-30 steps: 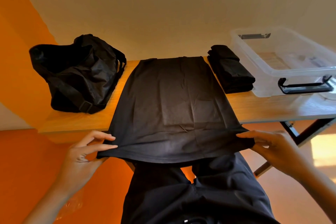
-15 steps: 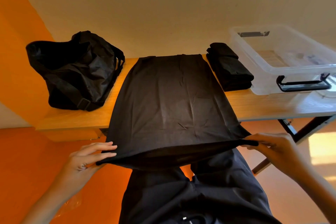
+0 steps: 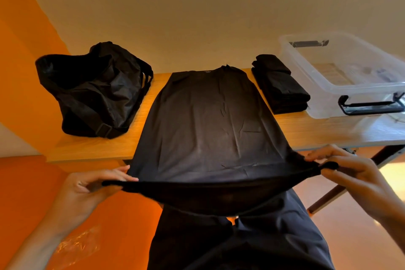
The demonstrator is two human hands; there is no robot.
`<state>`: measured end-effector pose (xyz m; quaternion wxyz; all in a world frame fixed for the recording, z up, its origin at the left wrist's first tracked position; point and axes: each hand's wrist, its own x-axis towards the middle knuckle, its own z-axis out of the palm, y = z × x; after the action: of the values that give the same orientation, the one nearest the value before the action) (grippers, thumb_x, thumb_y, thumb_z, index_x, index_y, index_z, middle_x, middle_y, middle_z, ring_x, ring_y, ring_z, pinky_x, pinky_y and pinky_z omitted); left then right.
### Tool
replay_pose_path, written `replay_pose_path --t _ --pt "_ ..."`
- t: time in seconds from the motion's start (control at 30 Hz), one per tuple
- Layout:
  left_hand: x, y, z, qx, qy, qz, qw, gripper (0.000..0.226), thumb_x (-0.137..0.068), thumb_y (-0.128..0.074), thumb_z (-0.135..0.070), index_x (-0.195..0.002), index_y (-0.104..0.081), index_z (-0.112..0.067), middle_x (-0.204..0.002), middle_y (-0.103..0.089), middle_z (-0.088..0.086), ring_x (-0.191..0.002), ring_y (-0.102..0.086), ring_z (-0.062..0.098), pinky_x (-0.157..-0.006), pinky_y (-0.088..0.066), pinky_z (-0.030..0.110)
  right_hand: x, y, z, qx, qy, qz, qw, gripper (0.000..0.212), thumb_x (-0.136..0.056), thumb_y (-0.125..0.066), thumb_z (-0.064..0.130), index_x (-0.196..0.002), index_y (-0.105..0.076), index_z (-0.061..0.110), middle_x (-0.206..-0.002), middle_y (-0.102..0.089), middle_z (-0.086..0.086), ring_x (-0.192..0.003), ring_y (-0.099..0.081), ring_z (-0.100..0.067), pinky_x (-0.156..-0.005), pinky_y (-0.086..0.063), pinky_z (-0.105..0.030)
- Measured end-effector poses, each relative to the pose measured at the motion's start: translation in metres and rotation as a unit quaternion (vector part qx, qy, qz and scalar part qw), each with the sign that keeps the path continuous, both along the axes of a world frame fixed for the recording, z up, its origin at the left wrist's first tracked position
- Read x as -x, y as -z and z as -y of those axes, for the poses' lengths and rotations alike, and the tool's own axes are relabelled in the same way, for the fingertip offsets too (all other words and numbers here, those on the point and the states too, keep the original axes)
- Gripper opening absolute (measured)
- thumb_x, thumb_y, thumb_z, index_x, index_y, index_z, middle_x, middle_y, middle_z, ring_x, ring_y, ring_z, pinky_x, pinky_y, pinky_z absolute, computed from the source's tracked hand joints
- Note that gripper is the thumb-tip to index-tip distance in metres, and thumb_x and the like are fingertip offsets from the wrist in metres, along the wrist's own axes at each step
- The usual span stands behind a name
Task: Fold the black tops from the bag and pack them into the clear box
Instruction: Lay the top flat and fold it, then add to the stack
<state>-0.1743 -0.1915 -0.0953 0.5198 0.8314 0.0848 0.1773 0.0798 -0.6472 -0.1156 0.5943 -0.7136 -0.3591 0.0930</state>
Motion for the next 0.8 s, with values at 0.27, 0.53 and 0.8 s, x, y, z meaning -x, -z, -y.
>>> replay_pose_path --t 0.27,0.53,0.8 --pt "-0.052 0.008 -0.006 -0.024 -0.113 0.085 0.99 0.013 -0.103 -0.058 -0.026 -0.091 -0.064 -0.026 -0.066 -0.055 -0.002 -0.056 -0.047 0.016 -0.05 -0.038 0.03 -0.018 0.003 -0.033 -0.053 0.135 -0.026 0.989 0.022 -0.094 -0.058 0.025 -0.088 -0.065 0.005 -0.077 -0.066 -0.004 -0.072 -0.064 -0.018 -0.063 -0.055 -0.021" --pt "-0.04 0.014 -0.012 0.093 -0.086 0.143 0.981 0.04 -0.092 -0.071 -0.051 -0.104 -0.07 -0.013 -0.102 -0.063 0.028 -0.101 -0.059 0.05 -0.084 -0.047 0.062 -0.022 0.008 -0.039 -0.144 0.113 -0.106 0.977 0.025 -0.097 -0.044 0.008 -0.104 -0.068 0.009 -0.097 -0.067 -0.011 -0.098 -0.063 -0.022 -0.087 -0.054 -0.022" --pt "-0.046 0.018 -0.008 0.107 -0.125 0.095 0.982 0.039 -0.092 -0.064 -0.058 -0.099 -0.072 -0.02 -0.099 -0.052 0.042 -0.09 -0.055 0.044 -0.085 -0.041 0.051 -0.021 0.009 -0.056 -0.134 0.155 -0.109 0.973 0.022 -0.1 -0.048 0.02 -0.097 -0.066 0.009 -0.088 -0.063 -0.005 -0.087 -0.059 -0.016 -0.078 -0.052 -0.02"
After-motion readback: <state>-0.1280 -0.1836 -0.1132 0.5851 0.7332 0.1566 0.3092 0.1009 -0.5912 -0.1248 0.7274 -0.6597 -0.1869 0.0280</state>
